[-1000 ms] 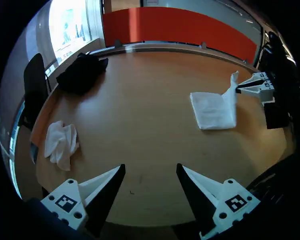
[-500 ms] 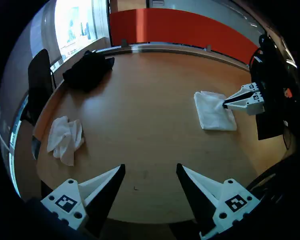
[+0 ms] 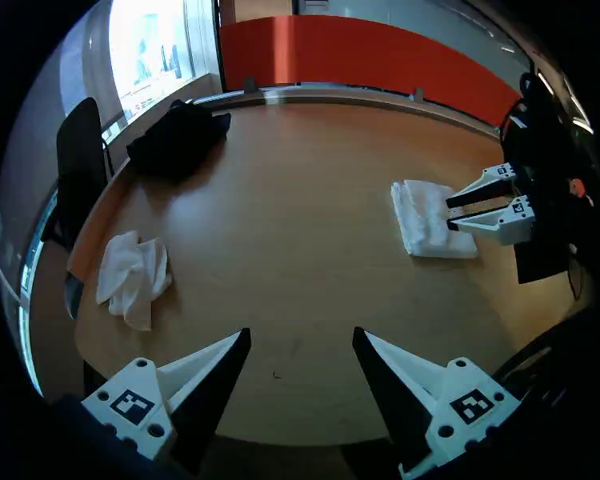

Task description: Fold towel

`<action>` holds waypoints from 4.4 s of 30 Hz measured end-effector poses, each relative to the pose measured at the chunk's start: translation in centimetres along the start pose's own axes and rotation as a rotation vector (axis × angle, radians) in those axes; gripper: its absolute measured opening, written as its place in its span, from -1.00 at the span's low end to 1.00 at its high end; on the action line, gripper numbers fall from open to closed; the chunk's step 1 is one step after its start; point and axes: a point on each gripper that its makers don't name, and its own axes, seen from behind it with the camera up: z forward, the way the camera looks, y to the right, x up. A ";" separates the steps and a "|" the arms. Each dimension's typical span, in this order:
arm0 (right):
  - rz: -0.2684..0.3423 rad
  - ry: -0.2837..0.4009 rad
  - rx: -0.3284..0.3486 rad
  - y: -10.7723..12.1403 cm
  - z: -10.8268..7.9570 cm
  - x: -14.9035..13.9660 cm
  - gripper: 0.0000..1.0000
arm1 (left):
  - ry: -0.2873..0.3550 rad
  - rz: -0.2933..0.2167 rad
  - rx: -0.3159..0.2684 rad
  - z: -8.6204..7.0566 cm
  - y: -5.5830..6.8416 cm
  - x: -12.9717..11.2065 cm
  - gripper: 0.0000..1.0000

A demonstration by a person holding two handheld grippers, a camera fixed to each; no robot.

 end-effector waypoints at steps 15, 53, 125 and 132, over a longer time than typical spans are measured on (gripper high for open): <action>0.068 -0.045 -0.092 1.1 -1.9 -4.9 0.66 | 0.001 0.004 0.004 0.1 -0.2 0.0 0.90; 0.164 -0.137 -0.167 2.1 -3.2 -11.7 -0.85 | 0.004 0.020 -0.006 0.0 0.5 -0.1 0.89; 0.190 -0.010 -0.553 29.8 -38.2 -5.5 -0.90 | 0.094 0.090 -0.087 0.2 6.4 6.0 0.89; 0.213 -0.037 -0.591 31.9 -40.8 -7.4 -0.90 | 0.090 0.101 -0.090 0.3 7.2 6.3 0.89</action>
